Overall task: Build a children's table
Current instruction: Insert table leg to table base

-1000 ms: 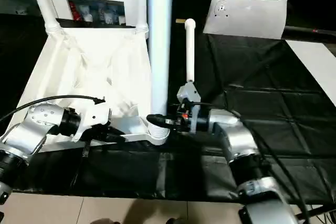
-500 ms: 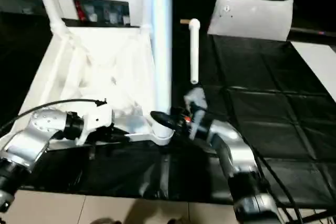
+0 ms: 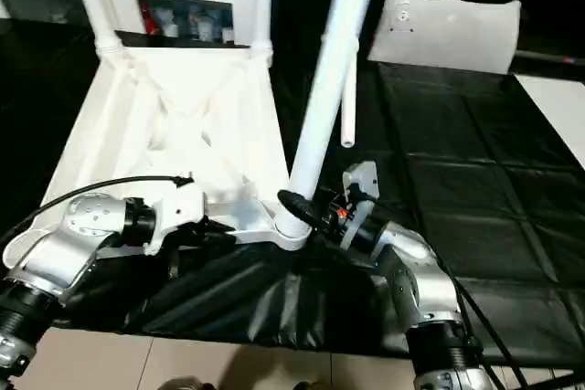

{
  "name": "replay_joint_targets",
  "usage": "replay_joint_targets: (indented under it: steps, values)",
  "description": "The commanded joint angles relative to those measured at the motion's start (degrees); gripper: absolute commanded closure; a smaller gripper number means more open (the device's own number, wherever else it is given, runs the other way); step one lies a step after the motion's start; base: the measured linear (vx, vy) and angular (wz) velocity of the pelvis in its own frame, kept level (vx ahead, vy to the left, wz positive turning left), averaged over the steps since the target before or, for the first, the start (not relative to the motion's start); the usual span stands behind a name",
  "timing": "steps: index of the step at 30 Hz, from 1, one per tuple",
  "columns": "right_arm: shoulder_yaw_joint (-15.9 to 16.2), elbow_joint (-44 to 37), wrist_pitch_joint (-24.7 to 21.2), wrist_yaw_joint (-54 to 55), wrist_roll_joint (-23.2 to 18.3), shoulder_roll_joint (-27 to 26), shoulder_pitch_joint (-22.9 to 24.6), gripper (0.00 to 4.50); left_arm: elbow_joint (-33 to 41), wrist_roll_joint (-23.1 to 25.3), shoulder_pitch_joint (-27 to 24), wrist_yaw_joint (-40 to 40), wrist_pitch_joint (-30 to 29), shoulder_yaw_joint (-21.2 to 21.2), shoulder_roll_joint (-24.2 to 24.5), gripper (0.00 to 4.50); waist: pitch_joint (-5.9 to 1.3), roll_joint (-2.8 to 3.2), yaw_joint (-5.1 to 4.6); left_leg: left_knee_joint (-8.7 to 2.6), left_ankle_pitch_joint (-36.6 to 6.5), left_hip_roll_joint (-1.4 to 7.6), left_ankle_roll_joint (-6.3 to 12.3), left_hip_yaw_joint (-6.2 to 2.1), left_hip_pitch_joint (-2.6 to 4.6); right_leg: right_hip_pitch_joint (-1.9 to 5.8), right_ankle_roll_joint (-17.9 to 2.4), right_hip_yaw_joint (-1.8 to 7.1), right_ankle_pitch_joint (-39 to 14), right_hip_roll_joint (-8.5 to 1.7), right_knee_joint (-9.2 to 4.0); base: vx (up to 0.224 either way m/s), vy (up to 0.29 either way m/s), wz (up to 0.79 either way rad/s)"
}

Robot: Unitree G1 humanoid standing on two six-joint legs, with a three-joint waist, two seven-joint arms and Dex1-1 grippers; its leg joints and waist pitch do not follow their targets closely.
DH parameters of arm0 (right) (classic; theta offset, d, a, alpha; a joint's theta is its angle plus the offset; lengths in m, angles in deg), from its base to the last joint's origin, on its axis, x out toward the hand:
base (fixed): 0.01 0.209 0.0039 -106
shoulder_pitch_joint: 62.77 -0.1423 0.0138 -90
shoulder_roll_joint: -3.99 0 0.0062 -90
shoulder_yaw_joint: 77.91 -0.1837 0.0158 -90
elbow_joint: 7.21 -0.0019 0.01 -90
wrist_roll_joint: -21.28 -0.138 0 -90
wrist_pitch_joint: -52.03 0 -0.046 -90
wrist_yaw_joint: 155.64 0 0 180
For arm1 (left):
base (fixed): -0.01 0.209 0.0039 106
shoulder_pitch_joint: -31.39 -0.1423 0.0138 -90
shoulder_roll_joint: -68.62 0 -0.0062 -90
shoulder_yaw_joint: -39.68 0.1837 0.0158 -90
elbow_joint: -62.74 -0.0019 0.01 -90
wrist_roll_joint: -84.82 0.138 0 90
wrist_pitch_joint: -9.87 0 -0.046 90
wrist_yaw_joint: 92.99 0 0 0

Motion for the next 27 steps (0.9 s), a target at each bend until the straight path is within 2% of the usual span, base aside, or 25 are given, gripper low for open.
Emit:
replay_joint_targets:
  steps: [1, 3, 4, 5, 7, 8, 9, 11, 12, 14, 18, 20, 21, 23, 24, 25, 27]
  values:
    - [-0.2, -2.0, -1.1, 0.2, -0.2, 0.6, 0.0, 2.59, 1.6, -2.3, 0.4, 0.2, 0.4, -2.9, 0.3, 3.63, -3.87, 0.23, -0.36, -4.15, -5.3, 6.05, 3.17, -1.74, -0.06, 2.63, -13.4, 4.09, -11.1, -6.81, -3.12, 0.0, 0.0, 0.0]
    - [0.2, -3.6, -2.0, 0.1, -0.8, 0.7, -0.4, 2.59, 2.9, -4.4, 0.3, -0.5, -0.7, -4.2, 0.5, 3.47, -4.08, 0.4, -0.24, -4.04, -3.6, 6.08, 3.38, -1.78, -0.17, 2.72, -13.7, 4.05, -8.9, -6.76, -2.57, 0.0, 0.0, 0.0]
    - [0.3, -4.2, -2.3, 0.1, -1.0, 0.7, -0.6, 2.59, 3.8, -5.7, 0.2, -0.8, -1.7, -5.0, 0.5, 3.47, -4.08, 0.01, -0.43, -3.95, -3.2, 6.01, 3.62, -1.68, -0.21, 2.62, -13.9, 4.01, -8.0, -6.59, -2.52, 0.0, 0.0, 0.0]
    - [0.4, -4.9, -2.7, 0.2, -1.3, 0.7, -1.1, 2.59, 5.4, -9.1, 0.6, -0.8, -5.1, -7.3, -0.1, 3.46, -4.24, 0.07, -0.38, -3.73, -2.5, 6.03, 3.43, -1.68, -0.28, 2.7, -14.7, 4.04, -6.3, -6.82, -1.9, 0.0, 0.0, 0.0]
    - [0.4, -5.3, -3.0, 0.3, -1.4, 0.7, -2.1, 2.59, 7.4, -13.7, 1.7, -0.1, -10.1, -10.4, -1.4, 3.2, -4.28, -0.32, -0.42, -3.22, -0.7, 5.8, 4.18, -1.37, -0.72, 2.45, -15.8, 3.97, -3.6, -6.63, -1.5, 0.0, 0.0, 0.0]
    - [0.4, -5.1, -2.7, 0.6, -1.1, 0.5, -2.8, 2.59, 8.3, -16.3, 2.8, 1.4, -12.5, -12.2, -2.9, 3.2, -4.11, -0.64, -0.41, -3.19, -1.1, 5.73, 4.47, -1.37, -0.89, 2.41, -15.8, 3.94, -4.6, -6.68, -1.74, 0.0, 0.0, 0.0]
    - [0.5, -5.0, -2.6, 0.8, -0.9, 0.4, -3.1, 2.59, 8.6, -17.3, 3.2, 2.0, -13.5, -12.8, -3.5, 3.06, -3.93, -0.32, -0.2, -3.14, -2.9, 5.67, 4.03, -1.4, -0.79, 2.34, -15.6, 3.92, -8.2, -6.81, -2.18, 0.0, 0.0, 0.0]
    - [0.9, -5.1, -2.4, 1.3, -0.3, -0.2, -4.5, 2.59, 9.8, -21.6, 5.5, 5.6, -17.6, -15.1, -6.7, 3.06, -3.8, -0.65, -0.28, -3.07, -4.7, 5.67, 3.0, -1.31, -0.76, 2.28, -14.6, 3.88, -12.5, -6.72, -2.56, 0.0, 0.0, 0.0]
    - [2.1, -5.9, -2.4, 0.6, 0.5, 0.0, -5.3, 2.59, 10.6, -23.9, 6.8, 7.3, -20.0, -15.4, -8.9, 2.91, -3.74, -0.56, -0.2, -3.07, -5.2, 5.67, 2.64, -1.4, -0.78, 2.22, -13.8, 3.9, -14.2, -6.71, -2.67, 0.0, 0.0, 0.0]
    - [2.4, -6.3, -2.7, 0.4, 0.8, 0.1, -5.5, 2.59, 10.9, -24.8, 7.1, 7.9, -21.0, -15.4, -9.6, 2.63, -3.74, -0.63, -0.28, -3.09, -5.4, 5.75, 2.47, -1.5, -0.83, 2.21, -12.8, 3.92, -14.8, -6.54, -2.68, 0.0, 0.0, 0.0]
    - [4.4, -7.7, -3.1, -1.2, 2.0, 0.6, -6.1, 2.59, 10.6, -26.3, 9.1, 11.0, -23.1, -15.7, -13.3, 2.67, -4.03, -0.97, -0.17, -2.86, -3.3, 5.44, 3.39, -1.49, -1.01, 2.44, -11.0, 3.97, -13.8, -6.41, -2.63, 0.0, 0.0, 0.0]
    - [5.3, -8.2, -3.4, -1.8, 2.3, 0.8, -6.3, 2.59, 10.4, -26.8, 9.9, 11.7, -24.2, -15.8, -14.7, 2.69, -4.14, -0.99, -0.12, -2.74, -2.4, 5.37, 3.85, -1.49, -0.99, 2.47, -11.0, 3.9, -12.5, -6.26, -2.54, 0.0, 0.0, 0.0]
    - [5.9, -8.5, -3.6, -2.1, 2.4, 0.9, -6.4, 2.59, 10.9, -28.1, 10.2, 11.5, -25.1, -16.1, -15.7, 2.69, -4.17, -1.04, -0.12, -2.7, -1.9, 5.35, 4.31, -1.47, -1.05, 2.53, -11.1, 3.9, -11.6, -6.3, -2.45, 0.0, 0.0, 0.0]
    - [6.5, -8.5, -3.8, -2.1, 2.7, 0.9, -6.6, 2.59, 12.3, -31.3, 10.4, 10.9, -26.8, -16.7, -17.1, 2.69, -4.24, -0.68, -0.09, -2.65, -1.5, 5.34, 4.6, -1.55, -1.12, 2.57, -11.7, 3.82, -10.5, -6.27, -2.32, 0.0, 0.0, 0.0]
    - [6.7, -8.4, -3.8, -2.1, 2.8, 0.9, -6.6, 2.59, 13.1, -32.8, 10.4, 10.8, -27.7, -17.1, -17.5, 2.69, -4.28, -0.77, -0.16, -2.57, -1.6, 5.36, 4.6, -1.46, -1.04, 2.53, -12.4, 3.79, -9.9, -6.28, -2.28, 0.0, 0.0, 0.0]
    - [7.0, -8.3, -4.0, -2.2, 2.8, 1.1, -6.8, 2.59, 14.0, -33.4, 10.3, 10.6, -28.4, -16.8, -17.4, 2.69, -4.35, -0.92, -0.17, -2.54, -1.4, 5.38, 4.77, -1.48, -1.09, 2.65, -12.8, 3.76, -9.3, -6.27, -2.19, 0.0, 0.0, 0.0]
    - [7.2, -8.2, -4.1, -2.3, 2.8, 1.3, -6.8, 2.59, 14.5, -33.3, 10.2, 10.6, -28.7, -16.4, -17.1, 2.69, -4.21, -0.86, -0.19, -2.56, -1.9, 5.43, 5.09, -1.51, -1.11, 2.58, -12.9, 3.74, -9.8, -6.19, -2.28, 0.0, 0.0, 0.0]
